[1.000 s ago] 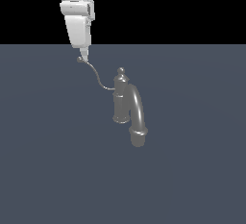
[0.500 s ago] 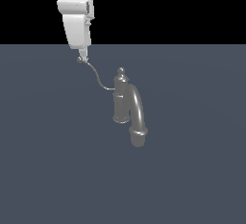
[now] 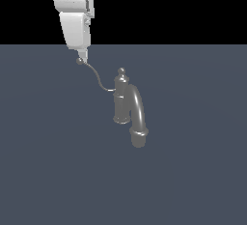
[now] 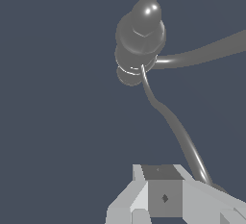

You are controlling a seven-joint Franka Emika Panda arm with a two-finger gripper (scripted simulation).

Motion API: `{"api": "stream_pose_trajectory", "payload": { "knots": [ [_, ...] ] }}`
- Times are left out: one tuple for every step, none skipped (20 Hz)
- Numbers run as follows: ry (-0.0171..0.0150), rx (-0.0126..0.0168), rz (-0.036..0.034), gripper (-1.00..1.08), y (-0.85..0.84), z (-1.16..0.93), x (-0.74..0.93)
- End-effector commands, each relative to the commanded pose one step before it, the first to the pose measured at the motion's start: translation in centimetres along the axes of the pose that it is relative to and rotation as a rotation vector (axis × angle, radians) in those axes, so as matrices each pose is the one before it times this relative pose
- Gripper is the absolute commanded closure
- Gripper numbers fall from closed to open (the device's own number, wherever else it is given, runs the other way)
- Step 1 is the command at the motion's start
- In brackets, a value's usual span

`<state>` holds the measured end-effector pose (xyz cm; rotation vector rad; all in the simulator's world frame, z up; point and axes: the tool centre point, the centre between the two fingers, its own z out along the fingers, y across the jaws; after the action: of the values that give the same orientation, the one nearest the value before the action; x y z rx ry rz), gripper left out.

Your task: Turn on the faucet by rotating a designated handle.

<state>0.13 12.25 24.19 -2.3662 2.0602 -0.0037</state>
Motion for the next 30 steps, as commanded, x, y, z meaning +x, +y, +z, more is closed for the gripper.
{"api": "stream_pose_trajectory", "payload": {
  "knots": [
    [0.00063,-0.00522,0.0,1.08,0.89,0.022,0.025],
    [0.0,0.0,0.0,1.08,0.255,0.001,0.005],
    [0.0,0.0,0.0,1.08,0.254,0.001,0.005],
    [0.0,0.0,0.0,1.08,0.254,0.001,0.005],
    [0.0,0.0,0.0,1.08,0.254,0.001,0.005],
    [0.0,0.0,0.0,1.08,0.254,0.001,0.005],
    [0.0,0.0,0.0,1.08,0.253,0.001,0.005],
    [-0.00003,0.00038,0.00058,1.08,0.26,-0.02,0.038],
    [0.0,0.0,0.0,1.08,0.253,0.0,0.005],
    [0.0,0.0,0.0,1.08,0.253,0.0,0.005],
    [0.0,0.0,0.0,1.08,0.252,0.0,0.005],
    [0.0,0.0,0.0,1.08,0.252,0.0,0.005],
    [0.0,0.0,0.0,1.08,0.252,0.0,0.005],
    [0.0,0.0,0.0,1.08,0.252,0.0,0.005],
    [0.0,0.0,0.0,1.08,0.251,-0.001,0.005],
    [0.0,0.0,0.0,1.08,0.251,-0.001,0.005],
    [0.0,0.0,0.0,1.08,0.0,0.0,0.0],
    [0.00359,0.00962,0.012,1.08,-0.63,-0.166,0.727],
    [0.0,0.0,0.0,1.08,0.265,-0.011,0.236],
    [-0.00024,-0.00058,-0.00075,1.08,0.255,0.019,0.203],
    [0.0,0.0,0.0,1.08,0.266,-0.011,0.237],
    [-0.00029,-0.00071,-0.00091,1.08,0.252,0.026,0.196],
    [0.0,0.0,0.0,1.08,0.266,-0.011,0.237],
    [-0.00024,-0.00058,-0.00075,1.08,0.255,0.019,0.204],
    [0.0,0.0,0.0,1.08,0.267,-0.011,0.237],
    [-0.00023,-0.00058,-0.00075,1.08,0.255,0.019,0.204],
    [0.0,0.0,0.0,1.08,0.267,-0.011,0.237],
    [-0.00028,-0.00072,-0.00092,1.08,0.252,0.025,0.197],
    [0.0,0.0,0.0,1.08,0.267,-0.011,0.237],
    [-0.00022,-0.00059,-0.00075,1.08,0.255,0.019,0.205]
  ]
}}
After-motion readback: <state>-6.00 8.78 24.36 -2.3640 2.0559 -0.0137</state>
